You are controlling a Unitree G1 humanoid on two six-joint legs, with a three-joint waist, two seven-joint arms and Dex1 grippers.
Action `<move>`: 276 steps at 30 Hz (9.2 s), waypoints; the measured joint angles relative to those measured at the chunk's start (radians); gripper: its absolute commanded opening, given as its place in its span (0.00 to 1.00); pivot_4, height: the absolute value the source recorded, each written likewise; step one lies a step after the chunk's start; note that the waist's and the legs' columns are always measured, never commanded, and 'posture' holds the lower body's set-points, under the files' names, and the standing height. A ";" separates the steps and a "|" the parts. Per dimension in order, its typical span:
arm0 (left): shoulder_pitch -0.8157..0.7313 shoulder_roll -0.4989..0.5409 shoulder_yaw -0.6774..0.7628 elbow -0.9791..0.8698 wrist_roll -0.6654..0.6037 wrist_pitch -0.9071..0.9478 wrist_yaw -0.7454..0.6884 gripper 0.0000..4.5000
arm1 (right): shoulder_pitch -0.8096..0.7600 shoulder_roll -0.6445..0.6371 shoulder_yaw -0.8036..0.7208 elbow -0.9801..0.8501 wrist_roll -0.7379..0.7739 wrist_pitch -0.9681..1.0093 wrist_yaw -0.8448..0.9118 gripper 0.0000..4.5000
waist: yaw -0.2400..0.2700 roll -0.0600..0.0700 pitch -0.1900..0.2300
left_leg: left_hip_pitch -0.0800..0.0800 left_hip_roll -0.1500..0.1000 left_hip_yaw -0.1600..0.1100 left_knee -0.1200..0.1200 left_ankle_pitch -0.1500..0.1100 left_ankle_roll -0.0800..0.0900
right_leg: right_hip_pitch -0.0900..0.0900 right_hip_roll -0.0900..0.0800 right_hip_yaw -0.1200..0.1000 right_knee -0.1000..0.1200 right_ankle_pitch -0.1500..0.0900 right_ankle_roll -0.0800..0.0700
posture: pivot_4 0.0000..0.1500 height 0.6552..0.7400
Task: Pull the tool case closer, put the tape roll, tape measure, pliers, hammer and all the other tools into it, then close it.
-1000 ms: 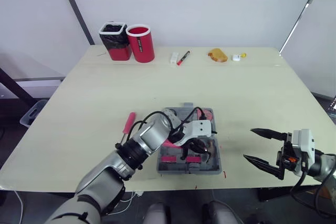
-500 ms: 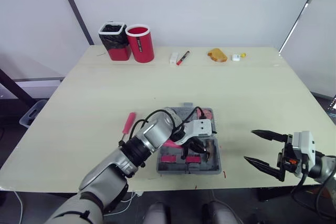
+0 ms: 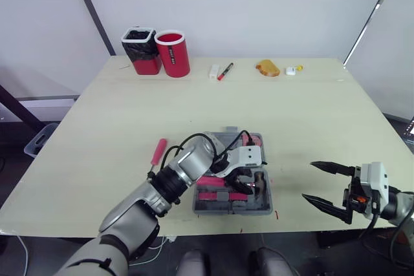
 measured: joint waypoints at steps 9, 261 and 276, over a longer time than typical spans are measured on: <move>-0.006 0.015 0.065 -0.051 -0.059 0.048 -0.006 0.75 | 0.001 0.000 0.002 0.004 -0.013 -0.005 -0.001 1.00 | 0.000 0.000 0.000 | 0.000 0.000 0.000 0.000 0.000 0.000 | 0.000 0.000 0.000 0.000 0.000 0.000 | 1.00 1.00; -0.329 0.420 -0.163 0.838 -0.057 -1.750 -0.297 0.99 | 0.079 0.065 0.067 -0.052 0.005 -0.054 -0.012 1.00 | 0.025 0.004 -0.001 | -0.001 0.000 -0.002 -0.001 0.000 0.000 | 0.006 -0.001 -0.004 -0.010 0.000 -0.001 | 1.00 1.00; -0.453 0.265 -0.272 1.034 0.355 -2.163 -0.173 0.99 | 0.074 0.063 0.067 -0.054 0.003 -0.059 -0.023 1.00 | 0.024 0.003 -0.001 | -0.001 0.000 -0.002 -0.001 0.000 0.000 | 0.006 0.000 -0.003 -0.010 0.000 0.000 | 1.00 1.00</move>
